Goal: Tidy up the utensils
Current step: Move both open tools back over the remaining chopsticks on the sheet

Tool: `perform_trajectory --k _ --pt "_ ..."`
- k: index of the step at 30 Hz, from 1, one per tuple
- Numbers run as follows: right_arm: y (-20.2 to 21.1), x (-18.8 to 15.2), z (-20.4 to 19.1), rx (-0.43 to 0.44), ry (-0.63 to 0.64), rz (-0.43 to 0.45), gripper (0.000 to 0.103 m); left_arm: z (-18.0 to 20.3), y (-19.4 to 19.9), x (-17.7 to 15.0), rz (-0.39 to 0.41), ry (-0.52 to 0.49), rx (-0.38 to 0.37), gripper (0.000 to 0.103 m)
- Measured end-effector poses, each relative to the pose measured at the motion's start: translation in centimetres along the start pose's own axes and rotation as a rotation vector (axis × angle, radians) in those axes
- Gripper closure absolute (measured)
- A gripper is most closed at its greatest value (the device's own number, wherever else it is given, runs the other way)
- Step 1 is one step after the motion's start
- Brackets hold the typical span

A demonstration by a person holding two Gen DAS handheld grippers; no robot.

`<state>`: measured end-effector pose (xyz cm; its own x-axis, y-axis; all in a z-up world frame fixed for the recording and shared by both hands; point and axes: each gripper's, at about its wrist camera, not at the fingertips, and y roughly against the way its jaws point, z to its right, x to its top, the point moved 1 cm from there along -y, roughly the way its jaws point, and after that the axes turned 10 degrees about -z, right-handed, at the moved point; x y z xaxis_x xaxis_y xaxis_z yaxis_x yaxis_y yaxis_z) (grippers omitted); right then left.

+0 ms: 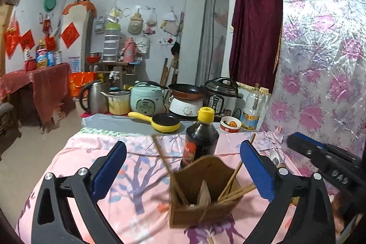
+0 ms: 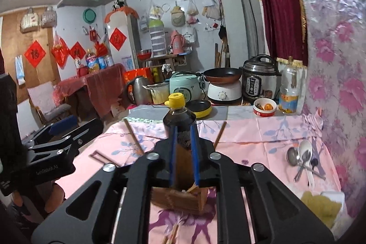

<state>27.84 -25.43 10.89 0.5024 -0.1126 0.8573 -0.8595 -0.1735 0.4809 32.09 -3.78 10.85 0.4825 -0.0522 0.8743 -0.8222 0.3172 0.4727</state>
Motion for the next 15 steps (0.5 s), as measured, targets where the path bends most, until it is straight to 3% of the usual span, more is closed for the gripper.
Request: perform_trajectory --k 5,8,15 --pt "4.1 -5.0 -0.4 -0.03 -0.05 0.048 0.028 -1.4 3.2 -4.4 -0.028 0.065 0.033 0.005" --pt "5.5 -10.2 -0.4 -0.054 -0.105 0.036 0.016 -2.4 4.4 -9.7 -0.081 0.105 0.106 0.005" --pt "5.2 -21.7 -0.4 -0.141 -0.156 -0.163 0.015 -2.6 4.5 -23.1 -0.354 0.075 0.167 0.005"
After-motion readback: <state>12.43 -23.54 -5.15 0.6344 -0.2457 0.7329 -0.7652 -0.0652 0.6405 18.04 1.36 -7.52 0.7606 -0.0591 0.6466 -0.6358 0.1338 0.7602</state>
